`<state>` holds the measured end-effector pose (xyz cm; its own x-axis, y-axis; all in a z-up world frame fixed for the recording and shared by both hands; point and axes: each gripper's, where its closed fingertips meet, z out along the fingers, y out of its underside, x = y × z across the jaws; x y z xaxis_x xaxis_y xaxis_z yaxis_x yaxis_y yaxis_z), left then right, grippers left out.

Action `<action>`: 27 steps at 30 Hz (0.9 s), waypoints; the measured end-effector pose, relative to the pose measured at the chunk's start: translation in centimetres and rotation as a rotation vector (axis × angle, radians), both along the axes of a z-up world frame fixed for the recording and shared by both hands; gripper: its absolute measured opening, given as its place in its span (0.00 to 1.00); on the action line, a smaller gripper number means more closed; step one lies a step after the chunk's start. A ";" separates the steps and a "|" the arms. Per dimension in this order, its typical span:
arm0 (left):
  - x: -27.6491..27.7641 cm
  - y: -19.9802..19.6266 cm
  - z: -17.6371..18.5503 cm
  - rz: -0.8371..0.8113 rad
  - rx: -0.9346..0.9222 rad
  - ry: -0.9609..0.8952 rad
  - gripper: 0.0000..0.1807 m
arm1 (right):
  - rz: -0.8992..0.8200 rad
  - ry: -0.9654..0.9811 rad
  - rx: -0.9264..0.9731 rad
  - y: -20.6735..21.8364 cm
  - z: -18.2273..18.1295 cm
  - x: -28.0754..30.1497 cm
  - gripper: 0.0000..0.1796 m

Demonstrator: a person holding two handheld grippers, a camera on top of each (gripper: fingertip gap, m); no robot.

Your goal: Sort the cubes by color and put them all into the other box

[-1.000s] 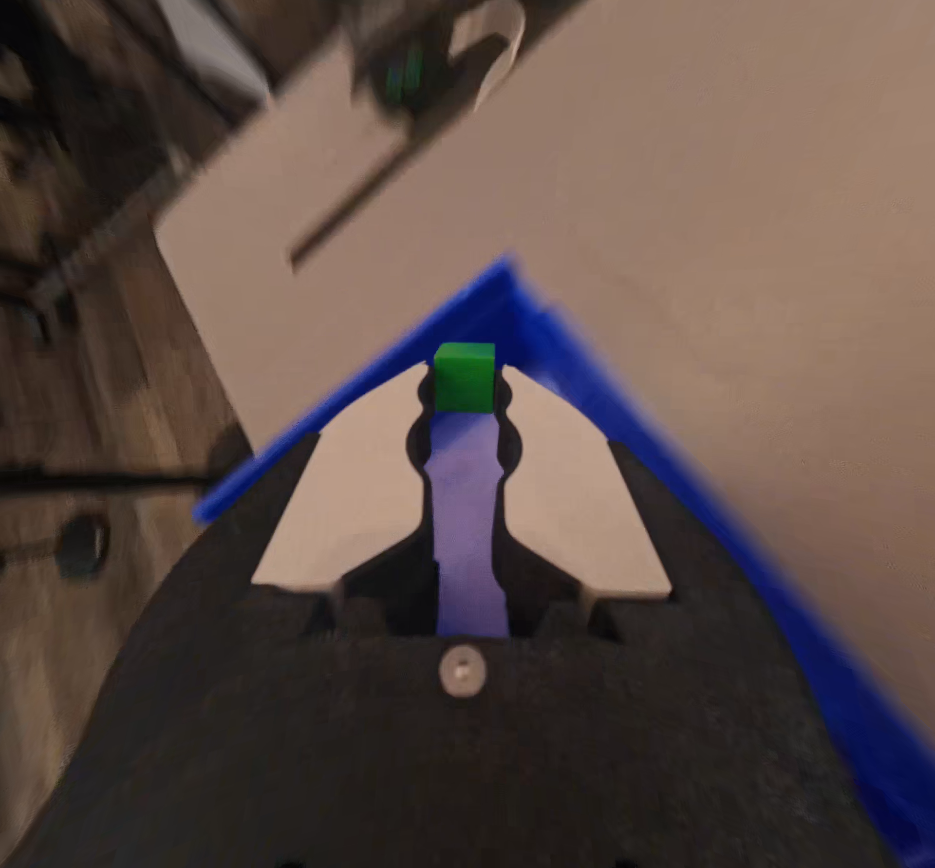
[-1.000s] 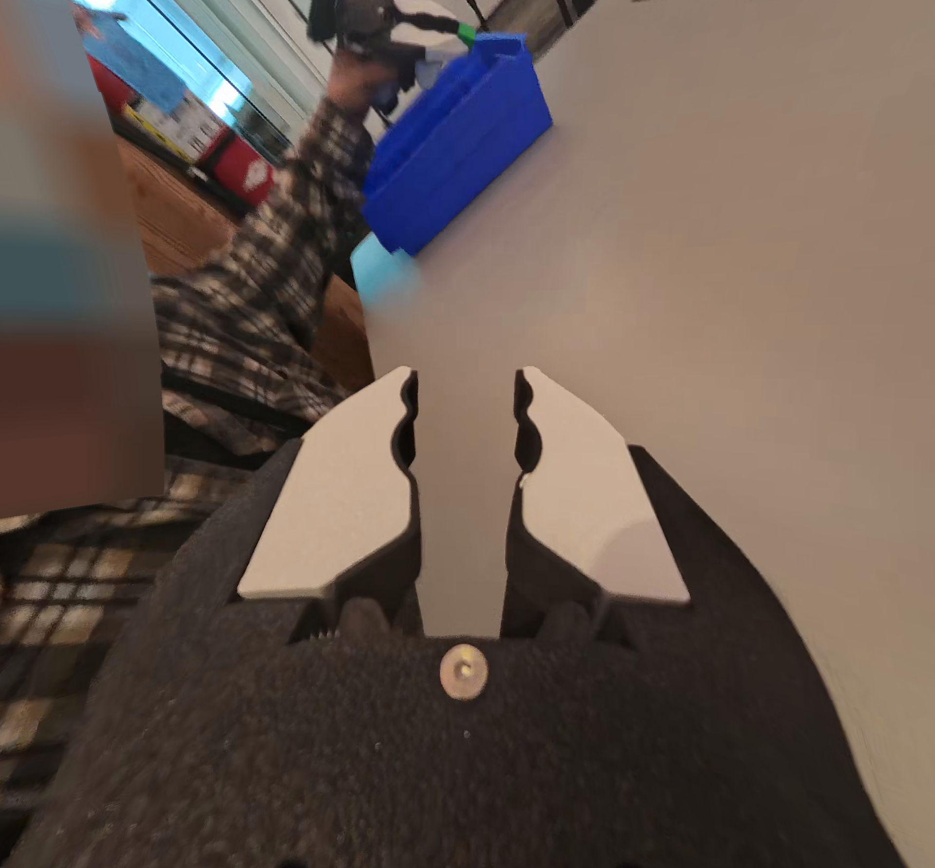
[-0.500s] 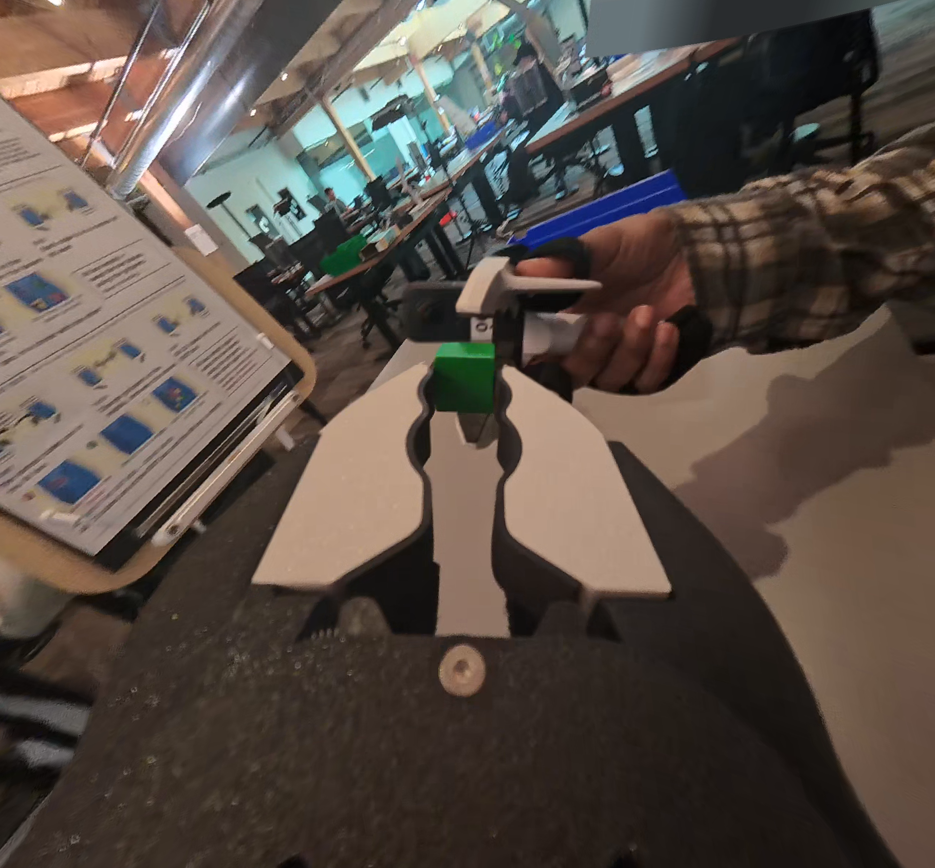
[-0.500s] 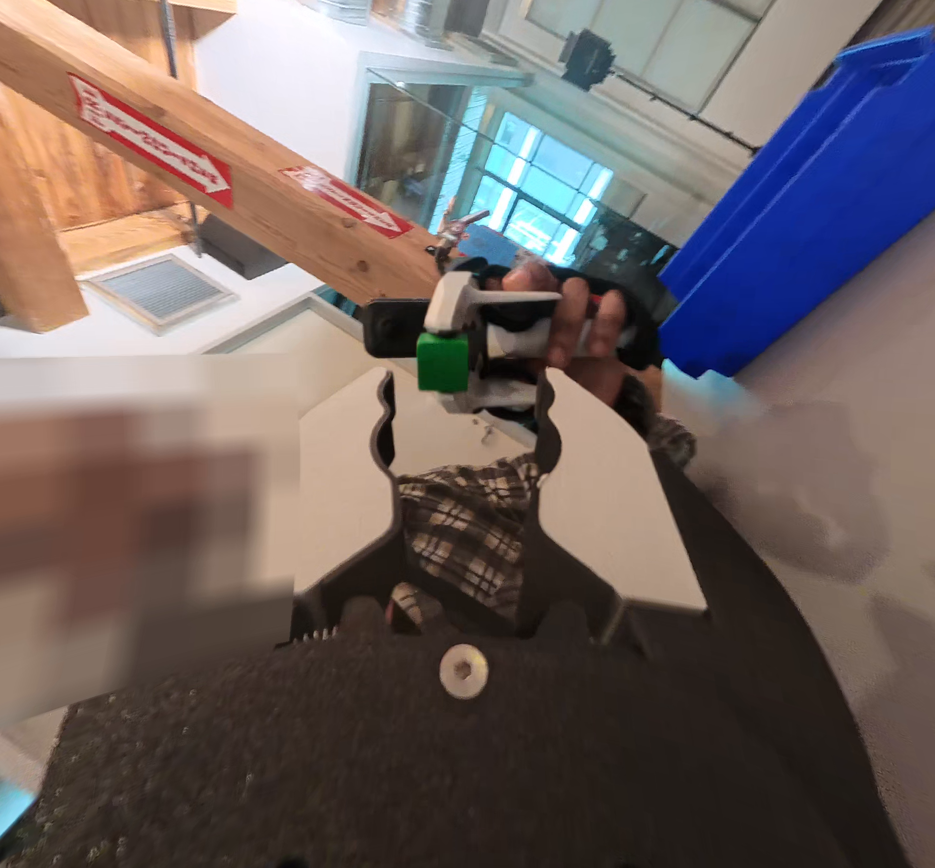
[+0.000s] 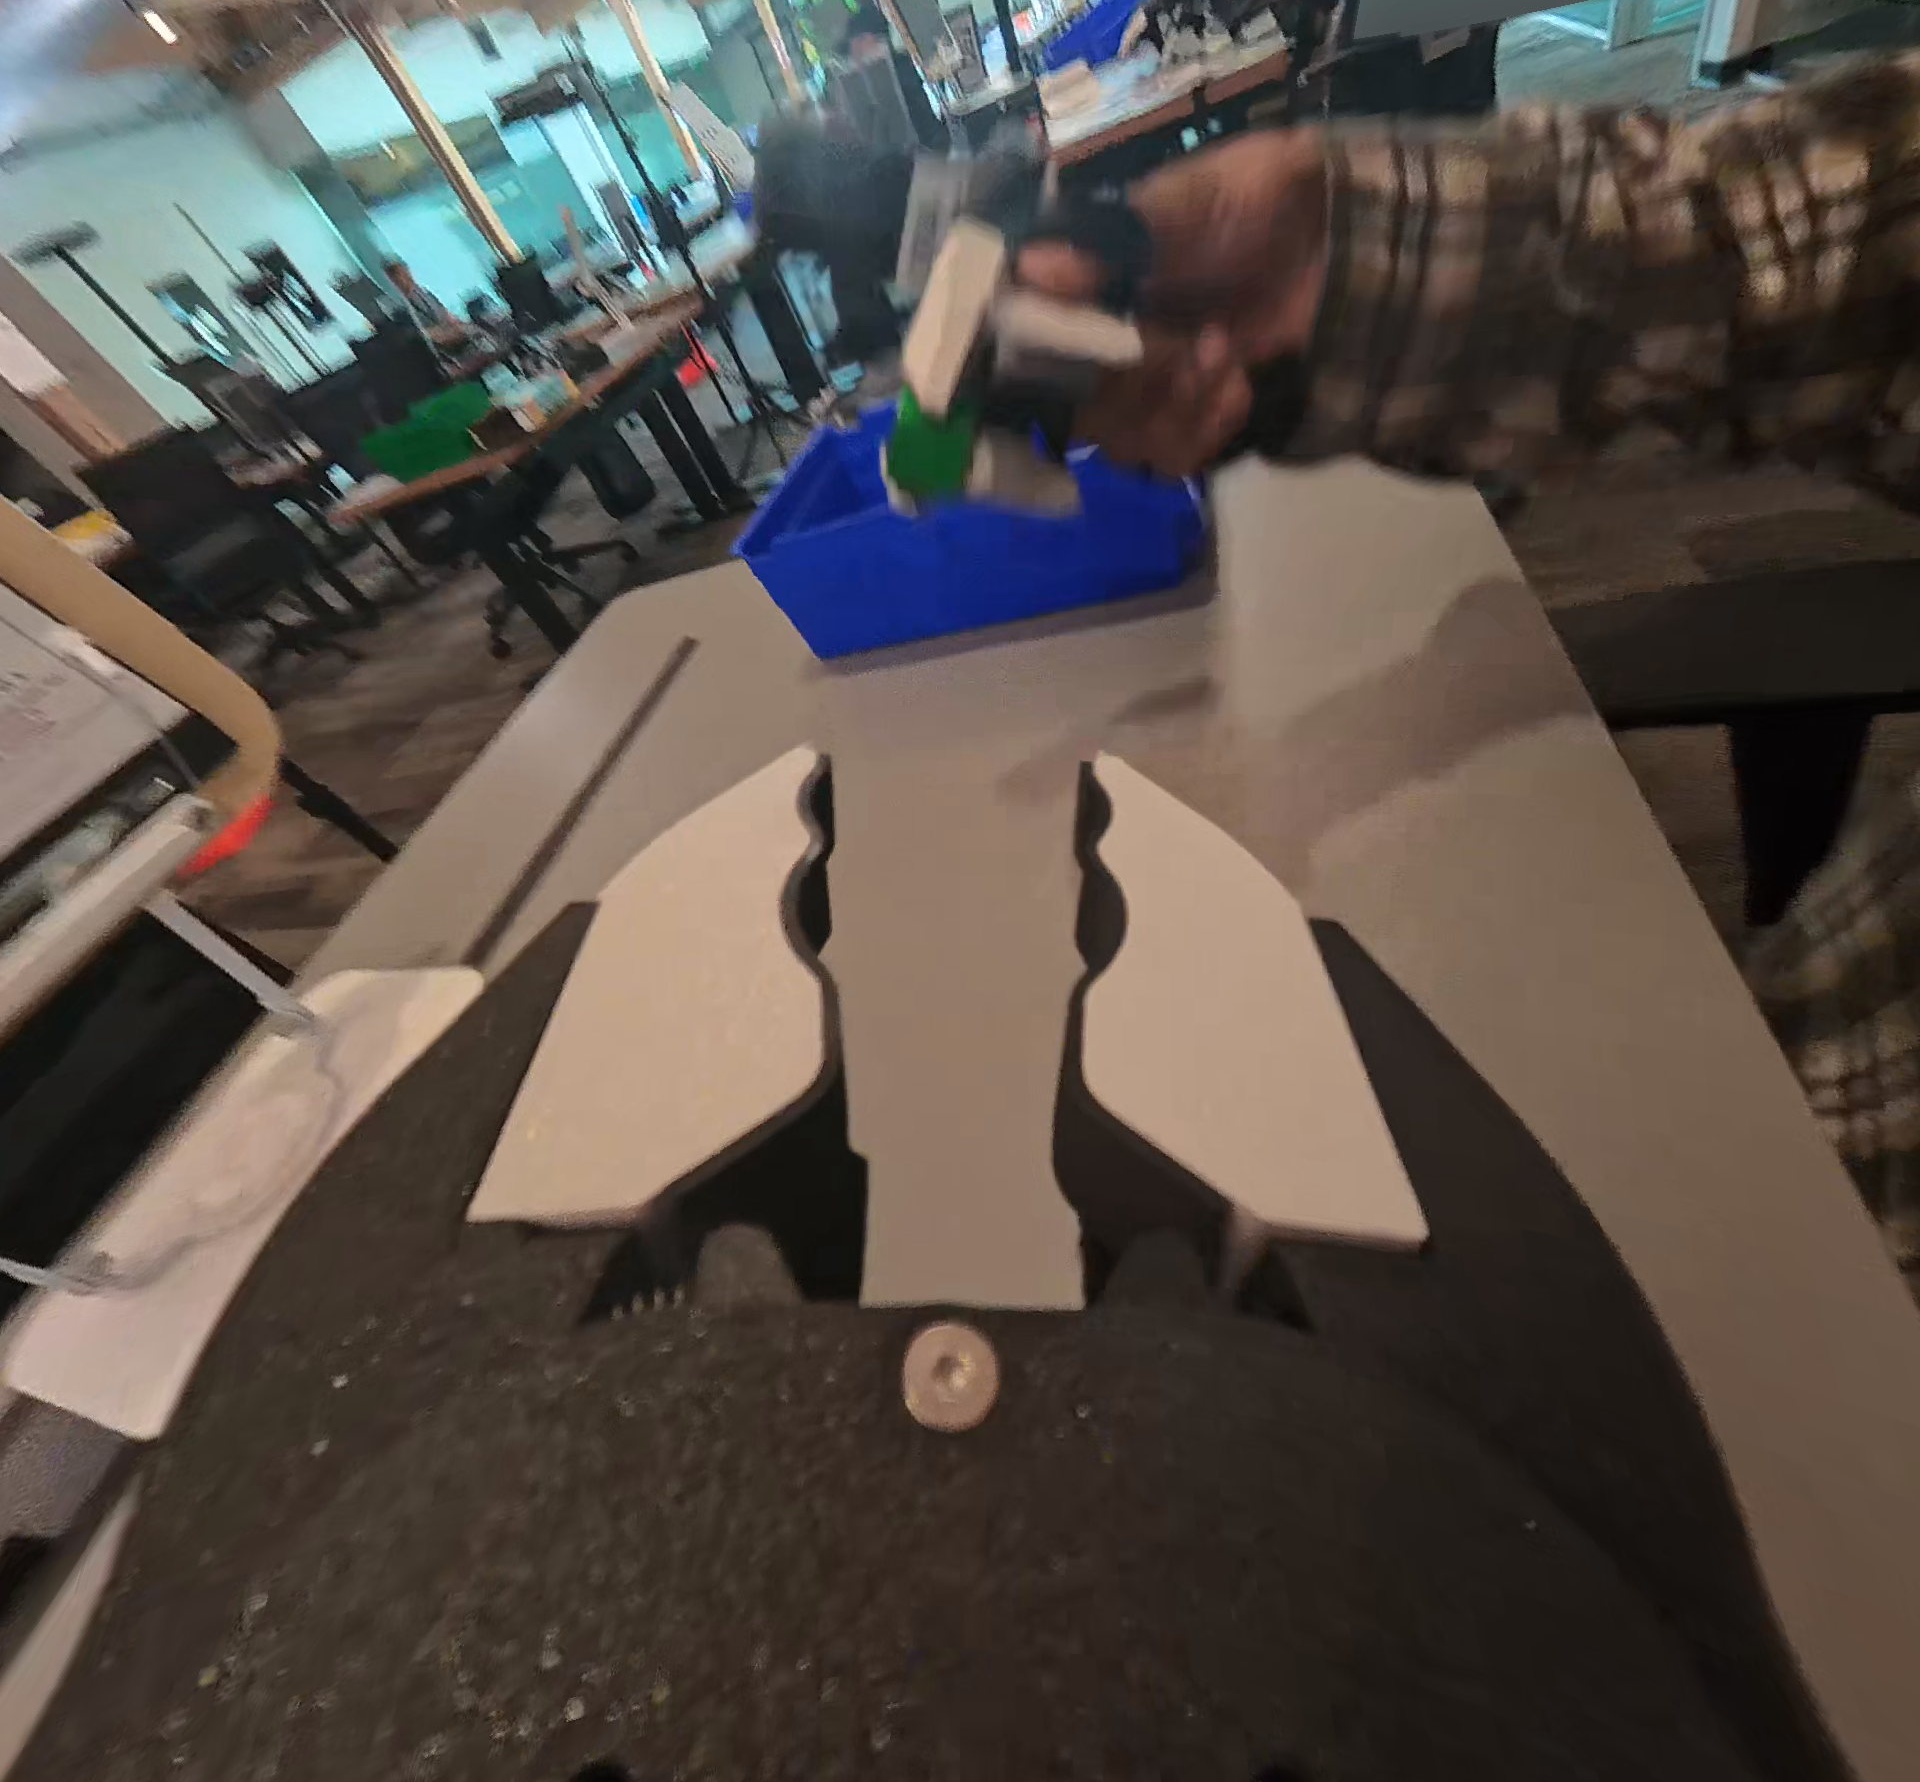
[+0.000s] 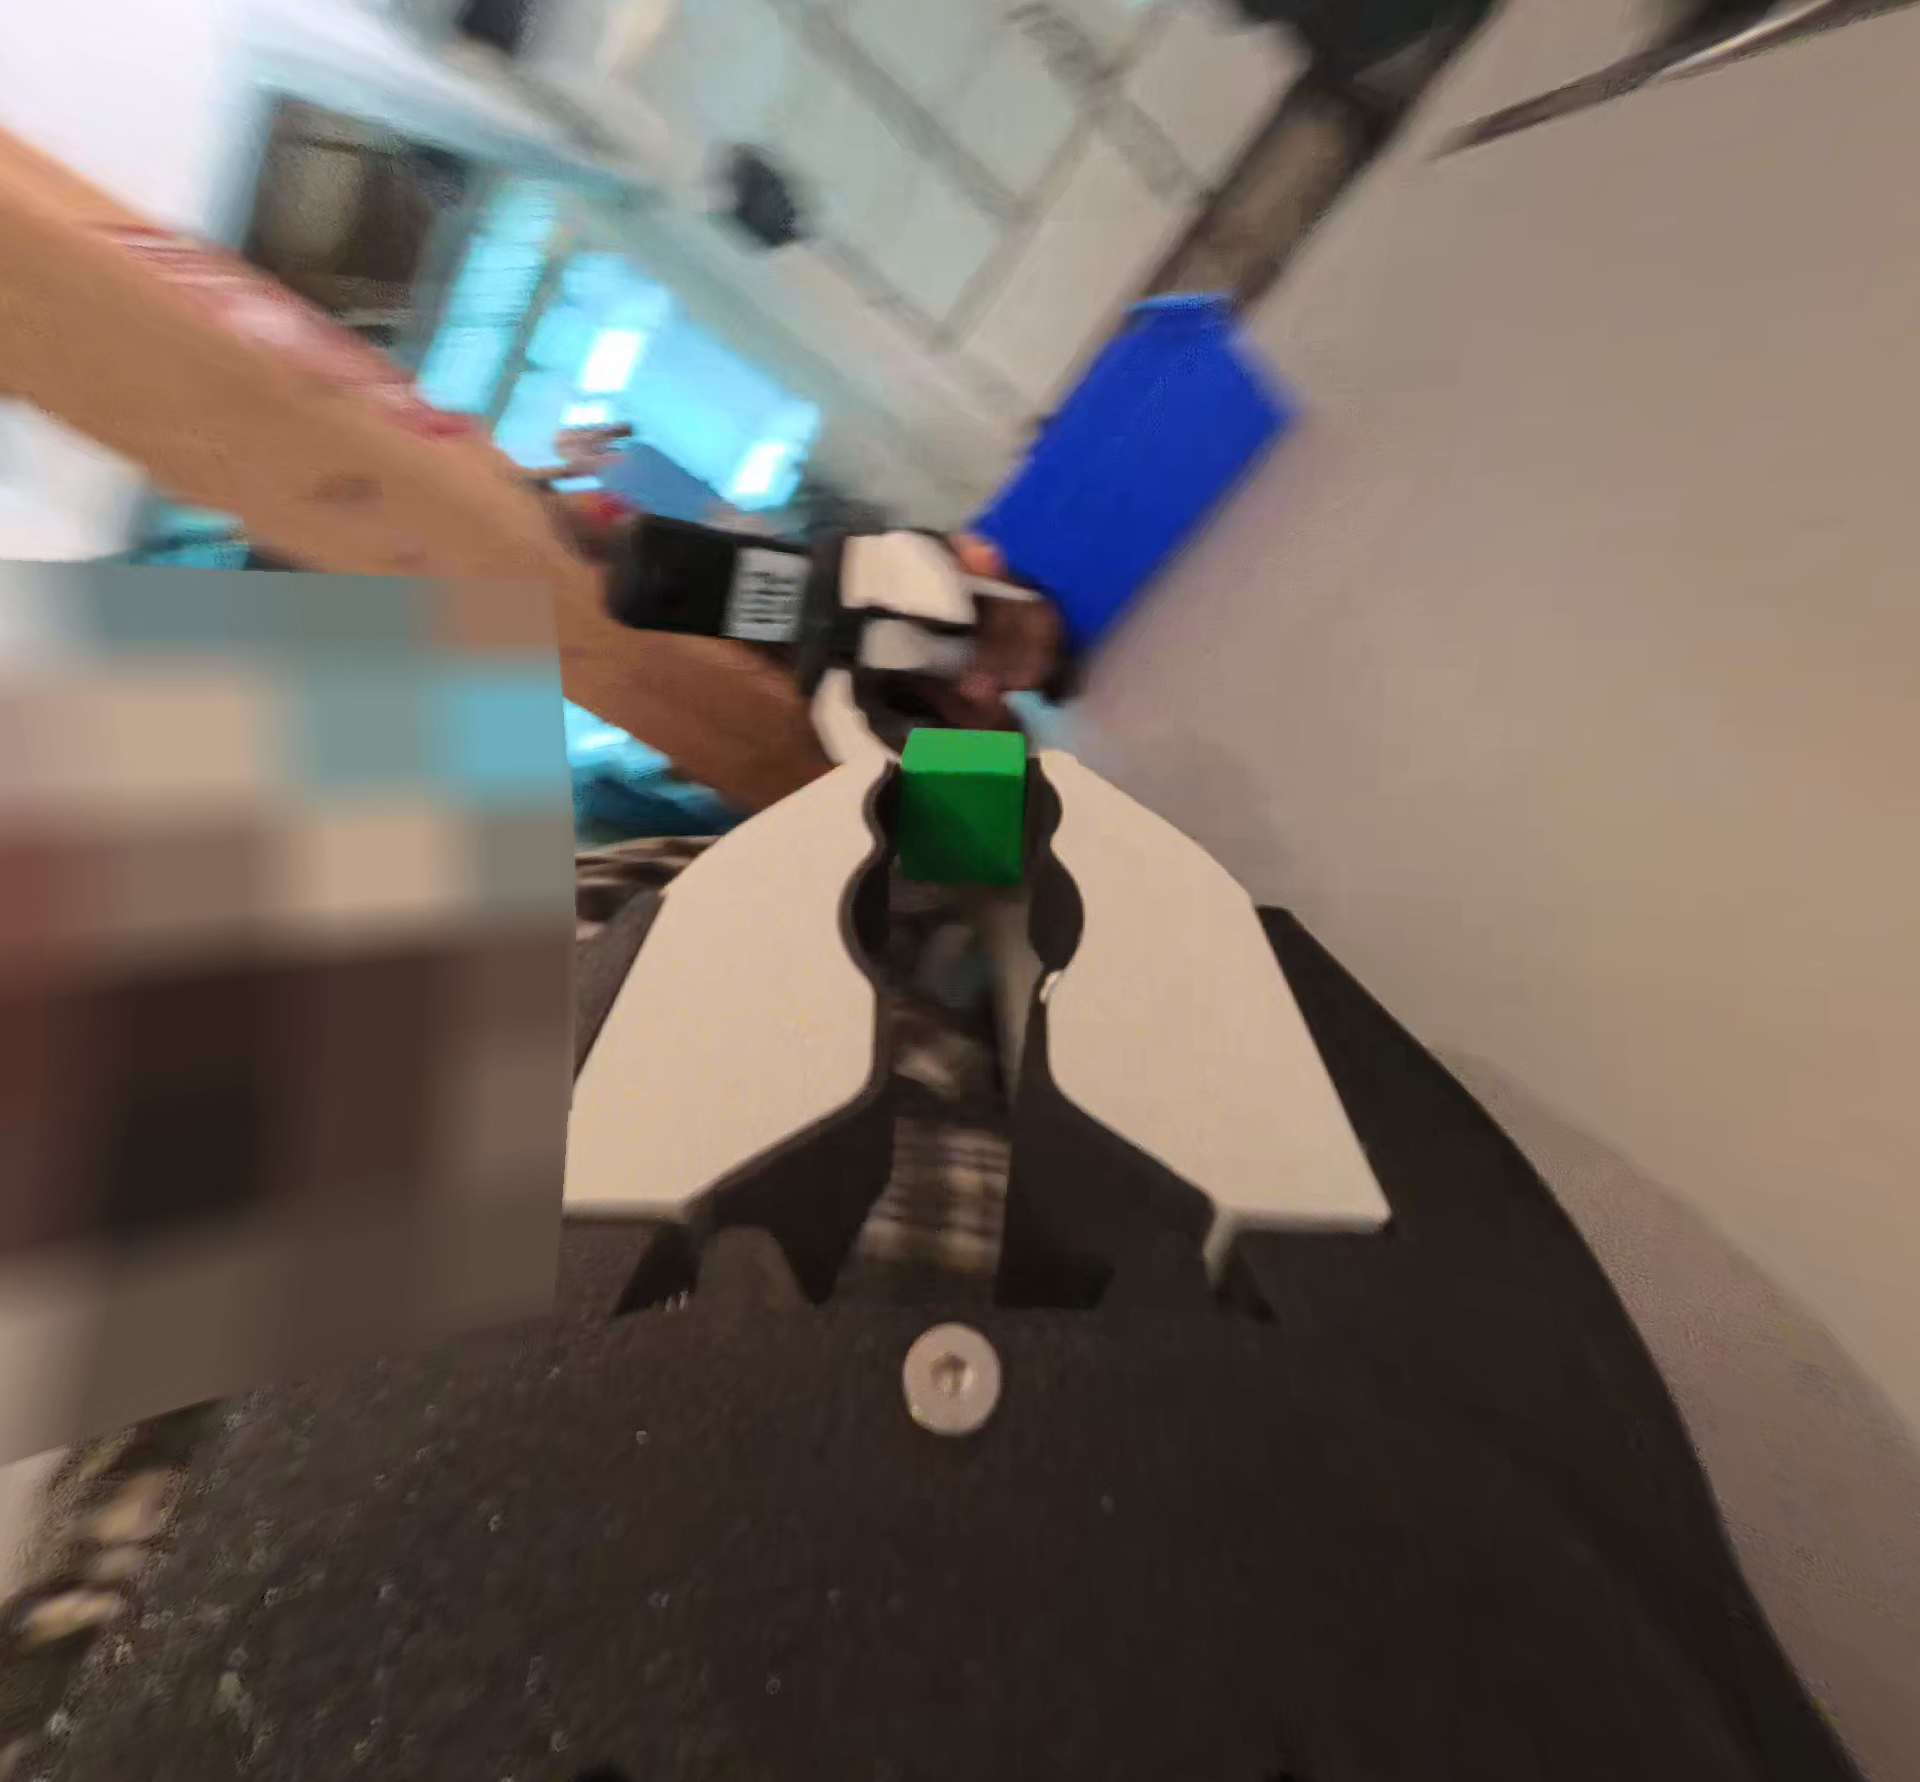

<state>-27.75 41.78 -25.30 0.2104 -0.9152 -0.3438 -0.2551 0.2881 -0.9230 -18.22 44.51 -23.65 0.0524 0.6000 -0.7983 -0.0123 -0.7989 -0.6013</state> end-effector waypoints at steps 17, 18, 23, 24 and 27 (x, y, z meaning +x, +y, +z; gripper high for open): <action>3.6 -0.7 -8.2 -0.067 -0.169 0.375 0.33 | -0.194 -0.877 -0.266 0.0 -16.9 27.4 0.13; 3.6 -0.8 -8.1 -0.066 -0.164 0.380 0.33 | -0.179 -0.857 -0.257 -0.1 -16.8 26.9 0.13; 2.2 -0.8 -7.7 -0.033 -0.170 0.375 0.33 | -0.204 -0.848 -0.219 0.2 -15.6 27.2 0.21; 1.7 -0.8 -7.5 -0.020 -0.169 0.369 0.33 | -0.215 -0.848 -0.212 0.2 -15.2 27.4 0.21; -0.7 -0.2 -6.5 0.055 -0.146 0.351 0.32 | -0.295 -0.878 -0.172 0.7 -13.5 28.4 0.23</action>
<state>-28.45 41.53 -31.83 0.1531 -0.9504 -0.2706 -0.5740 0.1374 -0.8072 10.15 45.25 -37.17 0.8081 0.3443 -0.4779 0.1733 -0.9145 -0.3657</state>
